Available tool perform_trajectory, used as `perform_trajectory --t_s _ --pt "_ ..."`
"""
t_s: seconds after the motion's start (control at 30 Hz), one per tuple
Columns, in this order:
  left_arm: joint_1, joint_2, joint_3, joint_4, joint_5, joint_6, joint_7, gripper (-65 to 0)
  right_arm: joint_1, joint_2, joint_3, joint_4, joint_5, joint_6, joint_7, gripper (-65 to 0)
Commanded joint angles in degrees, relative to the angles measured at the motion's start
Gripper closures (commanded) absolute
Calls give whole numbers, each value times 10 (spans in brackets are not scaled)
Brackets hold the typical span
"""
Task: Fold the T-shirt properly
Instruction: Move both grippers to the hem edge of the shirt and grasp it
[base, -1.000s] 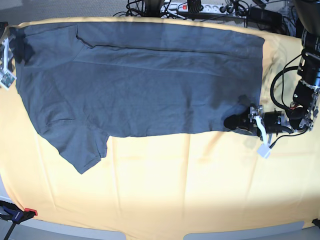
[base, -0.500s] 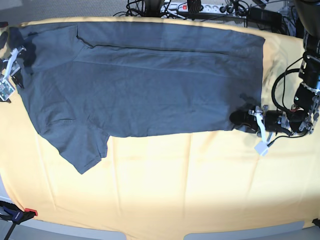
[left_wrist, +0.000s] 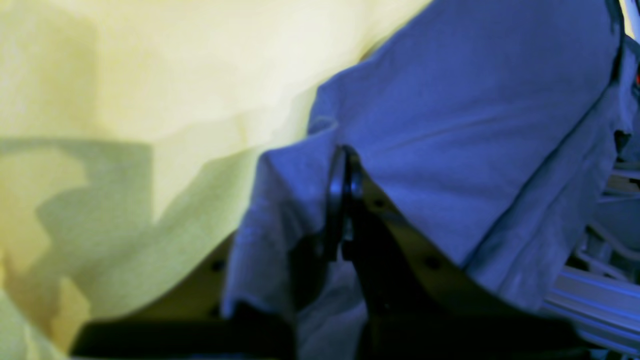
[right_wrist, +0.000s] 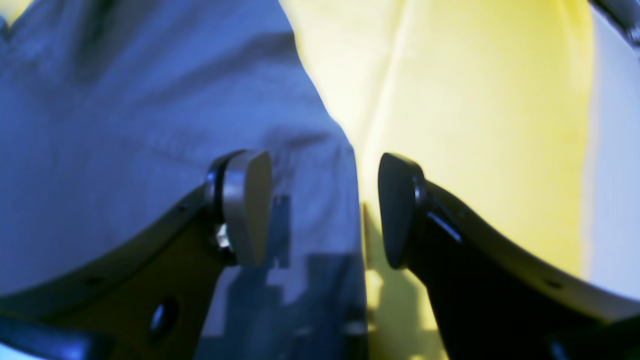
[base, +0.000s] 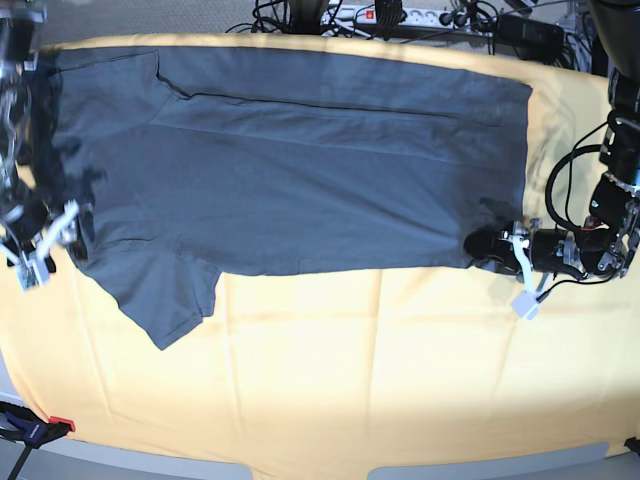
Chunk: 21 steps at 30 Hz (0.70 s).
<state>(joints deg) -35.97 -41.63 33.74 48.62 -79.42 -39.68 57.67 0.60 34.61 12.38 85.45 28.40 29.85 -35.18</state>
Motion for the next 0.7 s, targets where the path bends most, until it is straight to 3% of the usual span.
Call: perform_trajectory --t_s 0.0,0.13,0.33,0.47,0.67 --pt "-16 -10 -5 5 -6 -3 -6 0 37 7 1 -27 12 4 8 -362" --pt "-17 -10 -5 5 -5 -3 -6 0 146 -9 -1 -174 20 28 4 -362" --pt "-17 -10 -5 5 -6 -3 -7 0 259 -15 -1 -346 85 56 -24 -362" --pt "-17 -10 -5 5 -6 -3 -7 0 283 -32 -1 -416 92 59 -24 -362" --pt "-17 -10 -5 5 -6 -3 -6 0 275 -70 -1 -421 91 69 -40 -362"
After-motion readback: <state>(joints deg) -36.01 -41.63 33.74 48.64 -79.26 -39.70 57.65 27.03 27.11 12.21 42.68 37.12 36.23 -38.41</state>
